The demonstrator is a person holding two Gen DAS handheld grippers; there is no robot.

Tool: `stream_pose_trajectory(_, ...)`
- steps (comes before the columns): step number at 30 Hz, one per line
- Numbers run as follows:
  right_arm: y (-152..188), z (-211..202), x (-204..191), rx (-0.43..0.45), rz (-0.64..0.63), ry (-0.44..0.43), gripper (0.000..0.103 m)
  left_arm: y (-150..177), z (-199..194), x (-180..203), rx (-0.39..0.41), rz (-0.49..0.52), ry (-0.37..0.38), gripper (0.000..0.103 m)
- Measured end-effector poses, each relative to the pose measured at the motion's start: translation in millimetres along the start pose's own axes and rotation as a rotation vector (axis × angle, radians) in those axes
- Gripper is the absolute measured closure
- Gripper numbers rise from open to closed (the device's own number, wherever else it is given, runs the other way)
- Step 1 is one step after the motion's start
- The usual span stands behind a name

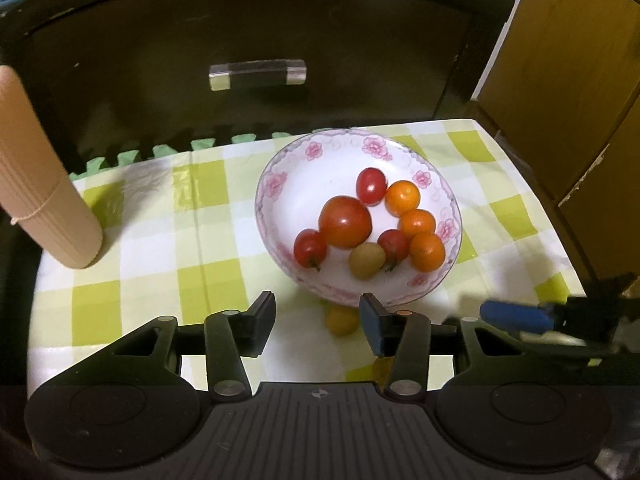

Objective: Organize fruits
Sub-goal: 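Withdraw both grippers from the bowl toward the brown fruits, then grasp a brown round fruit with the left gripper while the right gripper grasps another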

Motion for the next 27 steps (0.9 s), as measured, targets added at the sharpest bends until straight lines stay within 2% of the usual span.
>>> stream_pose_trajectory(5, 17.8, 6.9, -12.2, -0.05, -0.039, -0.01, 0.07, 5.0, -3.0, -3.2, -0.009, -0.003, -0.007, 0.047)
stream_pose_trajectory(17, 35.1, 34.6, -40.9, -0.131, -0.1, -0.036, 0.07, 5.9, 0.3, -13.2, -0.015, -0.037, 0.004, 0.044)
stream_pose_trajectory(22, 33.2, 42.6, -44.0, -0.121, -0.1, -0.037, 0.07, 8.4, 6.0, -12.8, -0.029, -0.036, 0.011, 0.044)
stream_pose_trajectory(24, 31.5, 42.6, -44.6, -0.118, -0.099, -0.041, 0.073, 9.8, 8.7, -12.2, -0.036, -0.038, 0.017, 0.044)
stream_pose_trajectory(25, 31.1, 41.8, -44.6, -0.118, -0.097, -0.051, 0.078, 10.6, 10.3, -11.5, -0.039, -0.039, 0.024, 0.044)
stream_pose_trajectory(27, 31.1, 39.6, -43.4, -0.123, -0.104, -0.054, 0.079, 11.7, 13.4, -9.4, -0.045, -0.041, 0.038, 0.044)
Point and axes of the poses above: each gripper's, at about its wrist camera, not at the fingertips, and z roughly the way its jaws point, x to its right, y to its underside, the point moved 7 cm from there along z, roughly the way its jaws point, and after that the axes turned 15 degrees about y, right-handed, at the moved point
